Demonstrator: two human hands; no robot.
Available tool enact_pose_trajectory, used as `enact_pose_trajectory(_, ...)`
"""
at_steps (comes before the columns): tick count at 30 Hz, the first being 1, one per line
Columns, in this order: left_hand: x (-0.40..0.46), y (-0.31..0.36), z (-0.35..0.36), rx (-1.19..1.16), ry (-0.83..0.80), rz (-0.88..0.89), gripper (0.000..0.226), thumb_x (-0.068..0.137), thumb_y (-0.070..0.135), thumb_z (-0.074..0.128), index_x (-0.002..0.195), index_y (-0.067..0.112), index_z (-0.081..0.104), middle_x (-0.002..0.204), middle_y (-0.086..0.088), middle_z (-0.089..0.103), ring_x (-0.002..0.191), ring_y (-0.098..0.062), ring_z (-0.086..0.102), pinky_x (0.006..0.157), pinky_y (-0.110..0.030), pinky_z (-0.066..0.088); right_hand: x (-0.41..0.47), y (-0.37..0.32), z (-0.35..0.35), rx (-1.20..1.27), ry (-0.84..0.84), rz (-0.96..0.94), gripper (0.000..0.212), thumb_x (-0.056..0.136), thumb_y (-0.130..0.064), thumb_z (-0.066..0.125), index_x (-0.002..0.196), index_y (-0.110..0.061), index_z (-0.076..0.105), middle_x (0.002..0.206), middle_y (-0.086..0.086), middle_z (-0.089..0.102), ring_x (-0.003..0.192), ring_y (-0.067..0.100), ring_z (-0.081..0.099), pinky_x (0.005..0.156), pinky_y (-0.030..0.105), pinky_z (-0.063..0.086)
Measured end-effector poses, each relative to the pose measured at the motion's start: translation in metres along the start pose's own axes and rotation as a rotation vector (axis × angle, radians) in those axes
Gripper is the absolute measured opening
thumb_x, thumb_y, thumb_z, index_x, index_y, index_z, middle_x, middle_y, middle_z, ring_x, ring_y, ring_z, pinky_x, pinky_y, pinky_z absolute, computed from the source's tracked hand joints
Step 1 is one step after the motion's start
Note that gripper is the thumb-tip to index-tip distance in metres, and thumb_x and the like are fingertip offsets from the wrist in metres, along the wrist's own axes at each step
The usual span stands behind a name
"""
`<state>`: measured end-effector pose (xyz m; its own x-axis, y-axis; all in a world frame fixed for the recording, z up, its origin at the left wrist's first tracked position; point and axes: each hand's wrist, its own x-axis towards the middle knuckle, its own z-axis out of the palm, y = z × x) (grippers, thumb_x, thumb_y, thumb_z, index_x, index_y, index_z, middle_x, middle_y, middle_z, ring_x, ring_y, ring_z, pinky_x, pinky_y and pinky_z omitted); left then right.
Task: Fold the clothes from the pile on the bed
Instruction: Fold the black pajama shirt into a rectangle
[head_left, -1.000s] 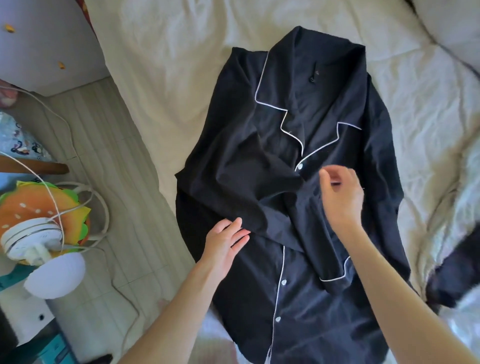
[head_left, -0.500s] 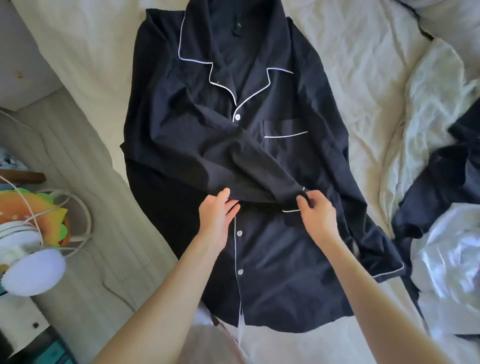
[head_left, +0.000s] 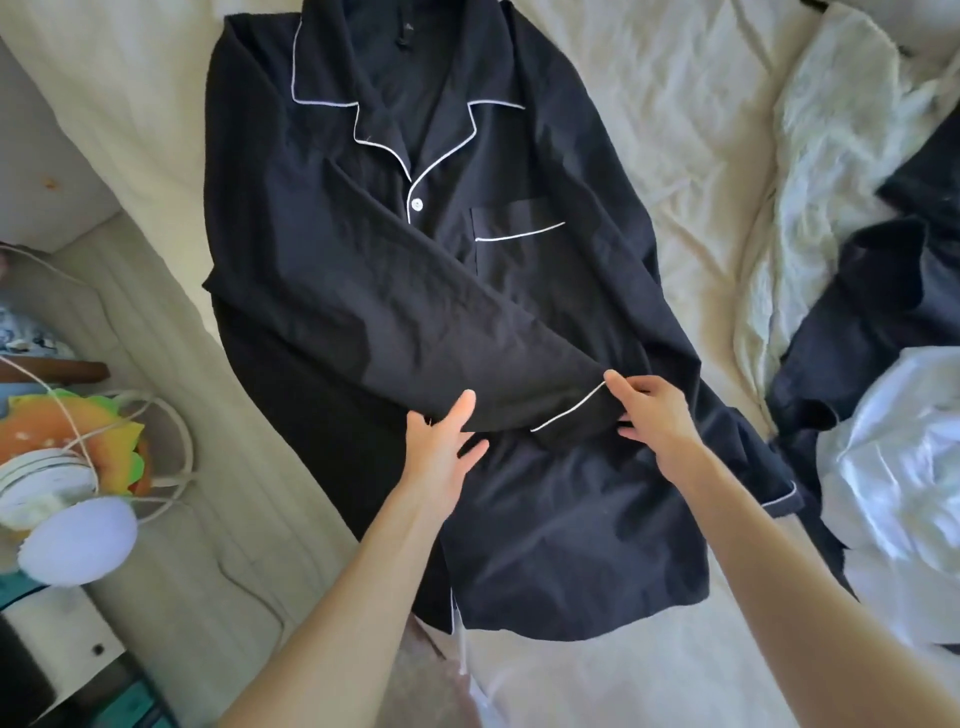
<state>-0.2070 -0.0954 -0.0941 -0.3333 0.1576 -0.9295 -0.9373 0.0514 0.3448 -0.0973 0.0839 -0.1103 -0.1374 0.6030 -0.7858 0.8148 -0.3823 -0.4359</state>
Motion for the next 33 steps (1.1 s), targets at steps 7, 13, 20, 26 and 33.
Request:
enact_pose_trajectory(7,-0.012,-0.028,0.028,-0.038,0.072,0.174,0.057,0.085,0.009,0.067,0.131,0.023,0.036,0.132,-0.002,0.054,0.111,-0.021,0.061,0.099,-0.039,0.047,-0.008,0.002,-0.011,0.461,-0.078,0.024,0.009,0.094,-0.008,0.054,0.089,-0.014,0.055,0.093,0.008,0.059,0.077,0.017,0.061,0.065,0.029,0.053)
enact_pose_trajectory(13,-0.028,-0.04,0.024,0.0,0.043,0.093,0.061,0.087,0.005,0.063,0.137,0.021,0.031,0.103,-0.009,0.061,0.07,-0.024,0.069,0.06,-0.033,0.058,-0.021,0.011,-0.017,0.142,0.1,-0.232,0.014,0.096,-0.012,0.049,0.11,-0.013,0.049,0.081,0.003,0.054,0.043,0.006,0.055,0.044,0.023,0.051)
enact_pose_trajectory(20,-0.033,-0.055,0.018,0.997,0.36,0.689,0.047,0.086,0.005,0.059,0.129,0.009,0.04,0.122,-0.014,0.046,0.102,-0.029,0.052,0.085,-0.04,0.046,-0.027,0.049,-0.048,-0.347,0.536,-0.4,0.027,0.092,-0.017,0.053,0.117,-0.007,0.055,0.106,0.008,0.058,0.11,0.031,0.049,0.087,0.036,0.033)
enact_pose_trajectory(26,-0.009,-0.058,0.026,2.089,-0.14,0.896,0.05,0.098,0.028,0.041,0.146,0.022,0.027,0.158,-0.005,0.008,0.146,-0.03,0.0,0.115,-0.045,0.013,-0.011,0.087,-0.097,-0.508,0.329,-0.136,0.053,0.09,-0.039,0.057,0.135,-0.016,0.046,0.137,0.008,0.047,0.13,0.031,0.037,0.106,0.051,0.03)
enact_pose_trajectory(33,0.0,-0.046,0.016,1.945,-0.381,0.63,0.042,0.099,0.027,0.042,0.14,0.023,0.04,0.156,-0.001,0.022,0.145,-0.02,0.011,0.116,-0.038,0.01,-0.016,0.093,-0.123,-0.282,0.283,-0.136,0.011,0.089,-0.02,0.059,0.094,-0.012,0.065,0.084,0.005,0.065,0.089,0.028,0.061,0.071,0.031,0.042)
